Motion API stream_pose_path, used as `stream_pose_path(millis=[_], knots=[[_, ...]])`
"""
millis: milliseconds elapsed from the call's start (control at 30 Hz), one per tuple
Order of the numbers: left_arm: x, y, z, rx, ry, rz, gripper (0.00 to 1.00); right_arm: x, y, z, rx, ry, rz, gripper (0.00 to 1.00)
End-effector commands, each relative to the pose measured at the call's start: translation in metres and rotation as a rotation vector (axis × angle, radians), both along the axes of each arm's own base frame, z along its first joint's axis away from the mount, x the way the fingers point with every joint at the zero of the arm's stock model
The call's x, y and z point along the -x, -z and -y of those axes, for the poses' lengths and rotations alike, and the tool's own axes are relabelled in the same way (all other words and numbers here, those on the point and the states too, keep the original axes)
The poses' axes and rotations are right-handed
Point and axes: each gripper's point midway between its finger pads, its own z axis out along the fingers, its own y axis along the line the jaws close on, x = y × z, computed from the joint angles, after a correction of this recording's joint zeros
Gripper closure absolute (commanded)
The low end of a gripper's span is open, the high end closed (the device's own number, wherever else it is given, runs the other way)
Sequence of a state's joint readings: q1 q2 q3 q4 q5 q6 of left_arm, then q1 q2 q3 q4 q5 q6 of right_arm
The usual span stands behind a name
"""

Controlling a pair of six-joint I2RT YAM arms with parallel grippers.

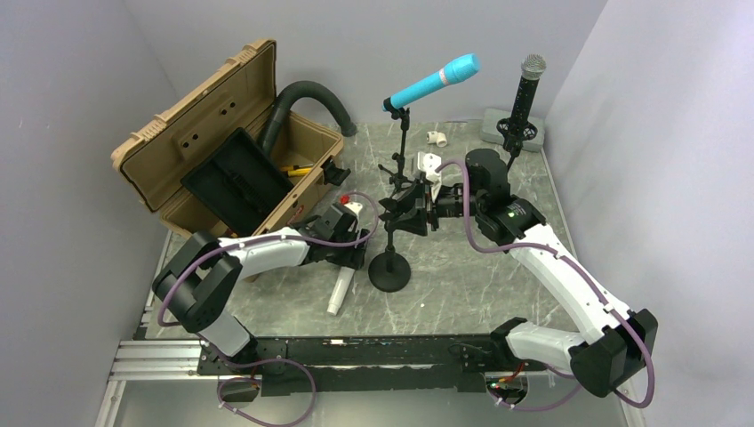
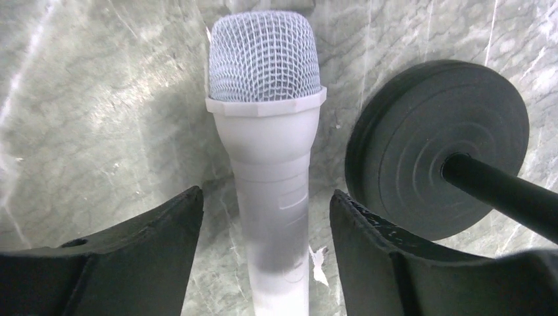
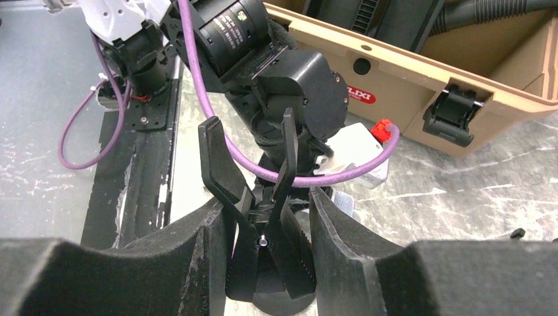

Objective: Remove the microphone from the stand

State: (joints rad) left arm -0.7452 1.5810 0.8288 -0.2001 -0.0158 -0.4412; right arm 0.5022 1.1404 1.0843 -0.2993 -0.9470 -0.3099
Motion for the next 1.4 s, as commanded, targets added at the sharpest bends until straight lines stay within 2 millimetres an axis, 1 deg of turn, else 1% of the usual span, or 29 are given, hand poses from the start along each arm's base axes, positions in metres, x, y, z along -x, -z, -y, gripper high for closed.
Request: stream_pose_path(millis=[0, 67, 167, 200, 300, 500, 633, 700, 800, 933, 1100, 1200, 1300, 1367], knots=[[-0.023, -0.045, 0.01, 0.028, 0.048, 0.131, 0.23, -0.001, -0.029, 0.001, -0.059, -0.004, 0.098, 1.0], [-0.031, -0.071, 0.017, 0.066, 0.084, 0.186, 0.15, -0.001, -0.029, 0.003, -0.059, 0.002, 0.099, 1.0], [-0.037, -0.109, 0.024, 0.129, 0.153, 0.255, 0.02, -0.001, -0.032, 0.008, -0.07, 0.015, 0.103, 1.0], [-0.039, -0.12, 0.025, 0.15, 0.172, 0.275, 0.01, -0.001, -0.033, 0.009, -0.073, 0.019, 0.101, 1.0], [-0.037, -0.145, 0.023, 0.214, 0.235, 0.32, 0.01, -0.002, -0.042, 0.013, -0.086, 0.035, 0.096, 1.0], [-0.029, -0.185, 0.007, 0.348, 0.356, 0.415, 0.0, 0.001, -0.063, 0.015, -0.122, 0.027, 0.082, 1.0], [-0.003, -0.219, 0.021, 0.442, 0.584, 0.497, 0.01, -0.003, -0.073, 0.013, -0.143, 0.035, 0.054, 1.0], [0.01, -0.232, 0.028, 0.495, 0.684, 0.529, 0.01, -0.006, -0.077, 0.012, -0.147, 0.049, 0.055, 1.0], [0.027, -0.243, 0.037, 0.579, 0.791, 0.54, 0.01, -0.011, -0.08, 0.012, -0.152, 0.074, 0.056, 1.0], [0.037, -0.251, 0.047, 0.651, 0.872, 0.566, 0.01, -0.015, -0.086, 0.012, -0.162, 0.09, 0.053, 1.0], [0.043, -0.259, 0.069, 0.703, 0.965, 0.65, 0.03, -0.016, -0.096, 0.007, -0.199, 0.07, 0.016, 1.0], [0.045, -0.256, 0.08, 0.717, 1.008, 0.699, 0.02, -0.016, -0.103, 0.006, -0.228, 0.057, -0.03, 1.0], [0.042, -0.253, 0.088, 0.76, 0.992, 0.715, 0.03, -0.017, -0.108, 0.006, -0.249, 0.049, -0.057, 1.0], [0.036, -0.256, 0.091, 0.786, 0.975, 0.755, 0.03, -0.018, -0.112, 0.007, -0.266, 0.044, -0.06, 1.0]])
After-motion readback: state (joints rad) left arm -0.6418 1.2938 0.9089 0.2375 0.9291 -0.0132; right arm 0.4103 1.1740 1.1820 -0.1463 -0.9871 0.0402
